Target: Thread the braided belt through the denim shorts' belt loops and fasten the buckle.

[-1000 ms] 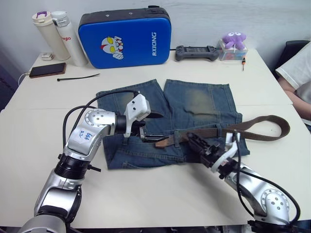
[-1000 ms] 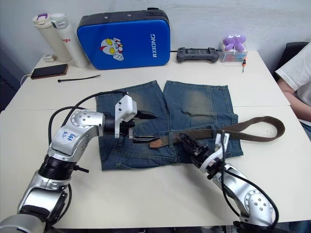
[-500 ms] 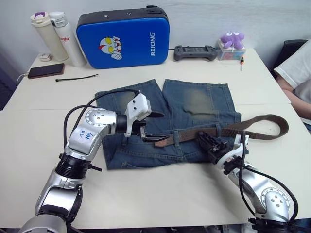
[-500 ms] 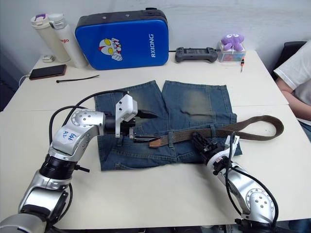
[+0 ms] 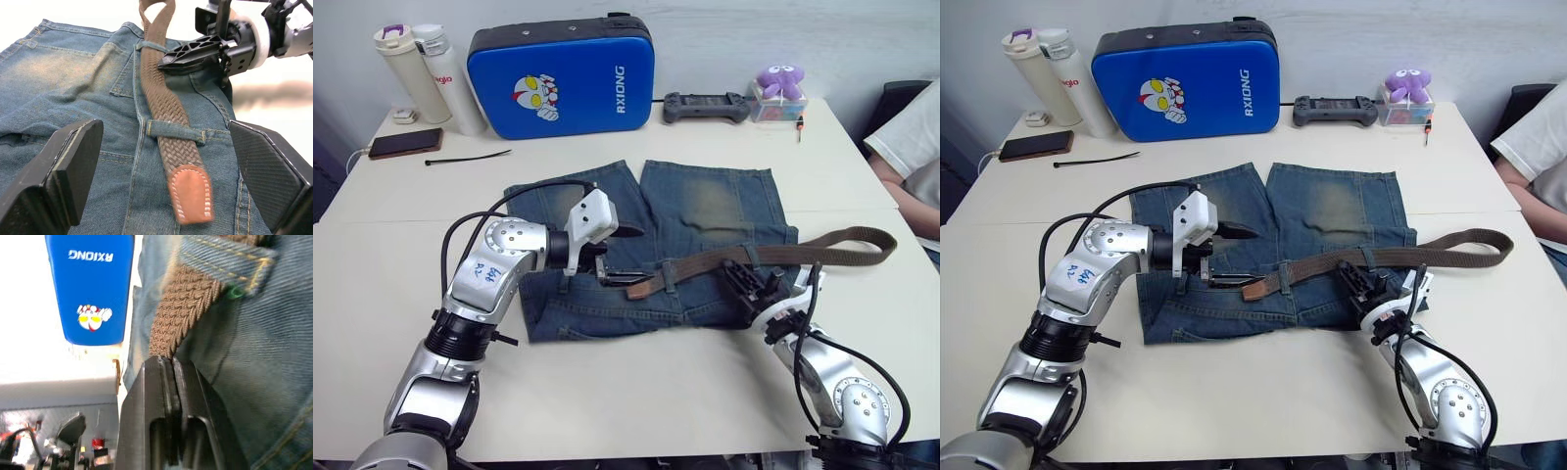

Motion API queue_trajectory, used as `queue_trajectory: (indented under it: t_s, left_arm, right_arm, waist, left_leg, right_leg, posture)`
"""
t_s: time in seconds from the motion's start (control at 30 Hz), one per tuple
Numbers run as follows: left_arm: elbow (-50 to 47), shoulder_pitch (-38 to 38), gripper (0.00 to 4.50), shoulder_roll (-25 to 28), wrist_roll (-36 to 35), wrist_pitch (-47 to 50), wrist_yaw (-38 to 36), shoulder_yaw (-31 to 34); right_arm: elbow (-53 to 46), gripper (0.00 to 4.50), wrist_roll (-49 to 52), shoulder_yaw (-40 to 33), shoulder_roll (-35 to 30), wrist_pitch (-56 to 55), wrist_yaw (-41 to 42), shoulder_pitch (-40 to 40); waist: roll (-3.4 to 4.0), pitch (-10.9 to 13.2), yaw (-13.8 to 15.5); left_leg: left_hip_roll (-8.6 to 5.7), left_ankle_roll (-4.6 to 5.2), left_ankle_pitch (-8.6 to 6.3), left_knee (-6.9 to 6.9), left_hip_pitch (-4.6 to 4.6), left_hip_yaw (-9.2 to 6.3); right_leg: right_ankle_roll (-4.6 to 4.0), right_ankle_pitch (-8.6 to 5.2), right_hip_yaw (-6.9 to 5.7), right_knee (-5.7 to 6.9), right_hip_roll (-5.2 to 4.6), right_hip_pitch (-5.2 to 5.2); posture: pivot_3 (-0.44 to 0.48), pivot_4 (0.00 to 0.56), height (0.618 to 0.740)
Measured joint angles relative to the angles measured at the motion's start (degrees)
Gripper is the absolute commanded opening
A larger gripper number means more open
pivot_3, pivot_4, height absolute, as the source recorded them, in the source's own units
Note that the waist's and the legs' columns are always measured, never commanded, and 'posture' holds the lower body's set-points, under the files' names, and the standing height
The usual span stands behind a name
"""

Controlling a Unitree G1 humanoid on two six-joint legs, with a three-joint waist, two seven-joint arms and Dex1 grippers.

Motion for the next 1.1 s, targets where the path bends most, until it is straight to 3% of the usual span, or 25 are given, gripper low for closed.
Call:
queue_trajectory:
  t_s: [0.8, 0.93, 1.1]
  left_arm:
    - [0.0, 0.0, 4.5, 1.1, 0.1, 0.1, 0.0, 0.0]
    - [0.0, 0.0, 4.5, 0.9, 0.1, 0.0, -0.1, -0.2]
    - [1.0, -0.1, 4.5, 0.8, 0.1, -0.5, -1.2, -0.7]
  right_arm:
    - [-1.4, 0.07, -1.7, 11.8, 0.0, 8.8, -3.8, -3.8]
    - [-2.0, 1.39, -2.0, 12.6, -2.3, 10.5, -3.6, -3.4]
    - [-8.3, 3.82, -1.7, 10.1, -15.1, 14.6, -0.6, -2.9]
  waist:
    - [0.0, 0.0, -0.3]
    - [0.0, 0.0, -0.1]
    - [0.03, 0.0, 0.1]
  left_leg:
    - [0.02, -0.03, 0.02, -0.09, 0.06, 0.0]
    - [0.01, -0.03, 0.02, -0.08, 0.03, 0.0]
    - [-0.02, 0.03, -0.01, 0.01, -0.06, -0.02]
  right_leg:
    - [0.0, 0.0, 0.01, 0.01, 0.02, -0.04]
    - [0.0, 0.0, 0.01, -0.01, 0.01, -0.04]
    - [0.0, 0.0, -0.02, -0.09, -0.04, -0.04]
  posture:
    - [0.0, 0.15, 0.739]
    - [0.0, 0.15, 0.739]
    - [0.0, 0.15, 0.739]
